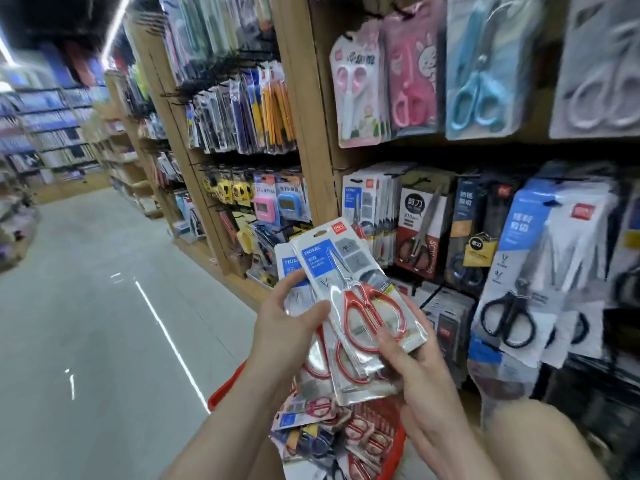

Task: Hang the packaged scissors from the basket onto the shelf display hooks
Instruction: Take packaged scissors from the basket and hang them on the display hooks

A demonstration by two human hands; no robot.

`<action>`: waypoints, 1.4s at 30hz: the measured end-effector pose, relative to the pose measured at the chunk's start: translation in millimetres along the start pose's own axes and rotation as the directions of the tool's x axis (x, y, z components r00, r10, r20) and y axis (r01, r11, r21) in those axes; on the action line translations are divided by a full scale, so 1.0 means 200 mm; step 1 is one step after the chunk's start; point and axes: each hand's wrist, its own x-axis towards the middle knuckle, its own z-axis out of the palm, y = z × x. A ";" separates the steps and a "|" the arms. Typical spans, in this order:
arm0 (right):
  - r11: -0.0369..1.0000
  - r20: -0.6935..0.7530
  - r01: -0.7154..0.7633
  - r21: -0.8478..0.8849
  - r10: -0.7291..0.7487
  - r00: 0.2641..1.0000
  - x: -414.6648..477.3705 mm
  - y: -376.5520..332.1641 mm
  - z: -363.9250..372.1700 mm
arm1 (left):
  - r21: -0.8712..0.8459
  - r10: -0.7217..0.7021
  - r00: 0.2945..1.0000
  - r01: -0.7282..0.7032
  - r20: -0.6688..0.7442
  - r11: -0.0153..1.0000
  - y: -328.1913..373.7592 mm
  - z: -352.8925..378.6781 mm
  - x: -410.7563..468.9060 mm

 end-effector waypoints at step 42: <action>0.577 -0.368 0.096 -0.811 -0.631 0.683 -0.38 -0.68 -0.57 | -0.154 0.170 0.832 -0.102 0.529 0.983 -0.08 0.87 0.00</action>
